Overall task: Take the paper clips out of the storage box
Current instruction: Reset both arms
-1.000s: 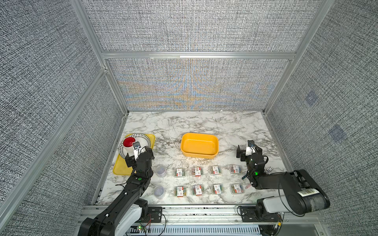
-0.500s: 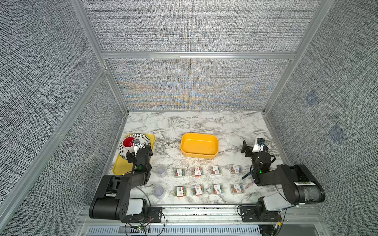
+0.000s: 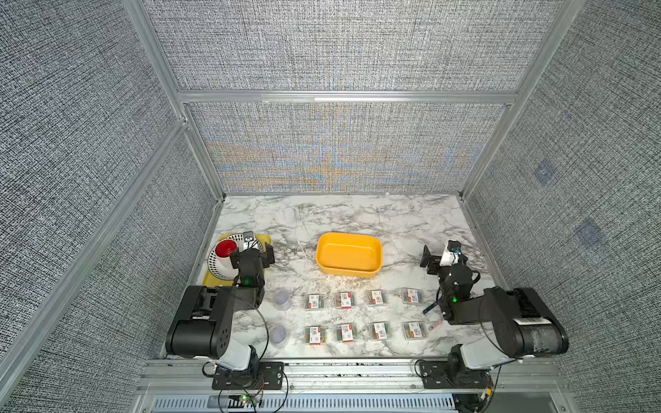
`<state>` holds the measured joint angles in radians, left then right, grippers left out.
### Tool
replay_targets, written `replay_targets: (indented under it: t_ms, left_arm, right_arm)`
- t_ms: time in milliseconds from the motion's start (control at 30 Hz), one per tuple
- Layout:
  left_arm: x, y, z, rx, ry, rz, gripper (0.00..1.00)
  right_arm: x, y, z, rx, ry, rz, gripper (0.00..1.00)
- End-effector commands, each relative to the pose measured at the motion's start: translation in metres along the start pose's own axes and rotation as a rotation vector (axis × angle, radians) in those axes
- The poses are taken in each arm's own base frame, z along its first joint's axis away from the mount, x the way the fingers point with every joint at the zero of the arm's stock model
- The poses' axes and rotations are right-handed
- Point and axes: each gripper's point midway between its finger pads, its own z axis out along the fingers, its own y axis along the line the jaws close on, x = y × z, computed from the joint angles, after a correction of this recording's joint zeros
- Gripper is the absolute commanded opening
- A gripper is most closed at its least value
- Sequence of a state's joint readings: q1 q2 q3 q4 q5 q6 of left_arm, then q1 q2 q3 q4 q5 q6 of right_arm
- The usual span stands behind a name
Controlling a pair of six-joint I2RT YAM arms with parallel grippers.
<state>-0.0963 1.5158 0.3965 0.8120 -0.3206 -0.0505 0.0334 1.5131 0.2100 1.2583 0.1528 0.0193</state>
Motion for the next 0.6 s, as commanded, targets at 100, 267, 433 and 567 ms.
replay_targets:
  t_ms: [100,267,433,567]
  left_arm:
    - [-0.0044,-0.0088,0.0005,0.049,0.01,0.032,1.0]
    - [-0.0039,-0.0083,0.0003,0.048,0.011,0.031,1.0]
    - [-0.0044,-0.0086,0.0002,0.048,0.009,0.03,1.0]
    - [-0.0041,-0.0085,0.0004,0.049,0.01,0.03,1.0]
  right_arm:
    - [-0.0004,-0.0013,0.0015,0.02,0.002,-0.015,0.99]
    - [-0.0001,-0.0012,0.002,0.02,0.004,-0.015,0.99]
    - [0.0,-0.0009,0.0021,0.019,0.005,-0.015,0.99]
    - [0.0005,-0.001,0.0025,0.018,0.007,-0.015,0.99]
